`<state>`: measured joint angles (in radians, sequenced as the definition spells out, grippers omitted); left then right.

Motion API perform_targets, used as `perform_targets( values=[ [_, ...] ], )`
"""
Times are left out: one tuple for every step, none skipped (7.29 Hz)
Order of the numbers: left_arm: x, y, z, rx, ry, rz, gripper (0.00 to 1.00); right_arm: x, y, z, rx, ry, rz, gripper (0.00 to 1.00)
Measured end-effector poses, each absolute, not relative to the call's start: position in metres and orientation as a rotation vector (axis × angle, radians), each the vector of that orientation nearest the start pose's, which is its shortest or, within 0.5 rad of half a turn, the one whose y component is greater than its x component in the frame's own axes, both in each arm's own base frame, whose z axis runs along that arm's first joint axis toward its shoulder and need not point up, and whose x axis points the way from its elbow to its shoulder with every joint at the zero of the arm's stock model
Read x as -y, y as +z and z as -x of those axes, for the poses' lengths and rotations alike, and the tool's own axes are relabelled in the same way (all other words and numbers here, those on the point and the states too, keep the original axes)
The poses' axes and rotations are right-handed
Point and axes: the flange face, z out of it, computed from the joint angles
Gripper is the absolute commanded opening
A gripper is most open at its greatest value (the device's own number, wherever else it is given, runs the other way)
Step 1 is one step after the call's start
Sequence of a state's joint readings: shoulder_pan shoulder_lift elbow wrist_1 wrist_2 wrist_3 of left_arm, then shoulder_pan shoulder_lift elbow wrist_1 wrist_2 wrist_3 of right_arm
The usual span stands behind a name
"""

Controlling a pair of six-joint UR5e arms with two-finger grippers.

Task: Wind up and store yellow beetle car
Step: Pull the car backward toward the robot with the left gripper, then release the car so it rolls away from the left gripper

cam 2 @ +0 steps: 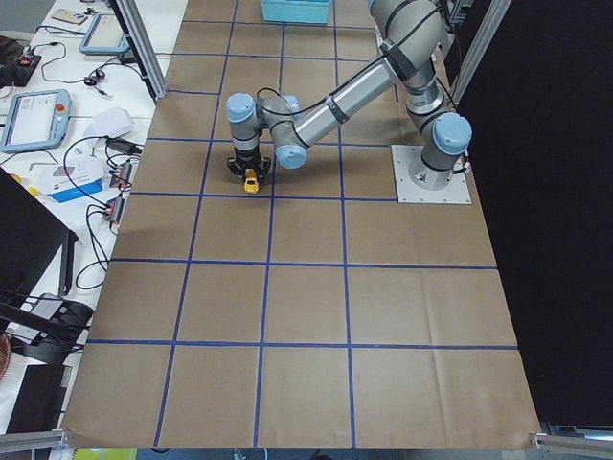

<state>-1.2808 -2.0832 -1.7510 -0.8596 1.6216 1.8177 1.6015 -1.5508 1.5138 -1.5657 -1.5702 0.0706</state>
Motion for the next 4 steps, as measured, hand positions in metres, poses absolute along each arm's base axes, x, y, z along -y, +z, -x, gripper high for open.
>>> perform_targets(
  values=[
    [0.622, 0.185, -0.060, -2.244, 0.053, -2.139, 0.18, 0.499, 0.506, -0.149, -3.138, -0.050, -0.063, 1.00],
    [0.622, 0.185, -0.064, -2.246, 0.054, -2.136, 0.18, 0.499, 0.506, -0.149, -3.138, -0.050, -0.063, 1.00],
    [0.622, 0.185, -0.066, -2.249, 0.055, -2.132, 0.18, 0.499, 0.506, -0.149, -3.138, -0.050, -0.062, 1.00],
    [0.621, 0.185, -0.070, -2.255, 0.055, -2.127, 0.19, 0.499, 0.506, -0.149, -3.137, -0.050, -0.062, 1.00]
  ],
)
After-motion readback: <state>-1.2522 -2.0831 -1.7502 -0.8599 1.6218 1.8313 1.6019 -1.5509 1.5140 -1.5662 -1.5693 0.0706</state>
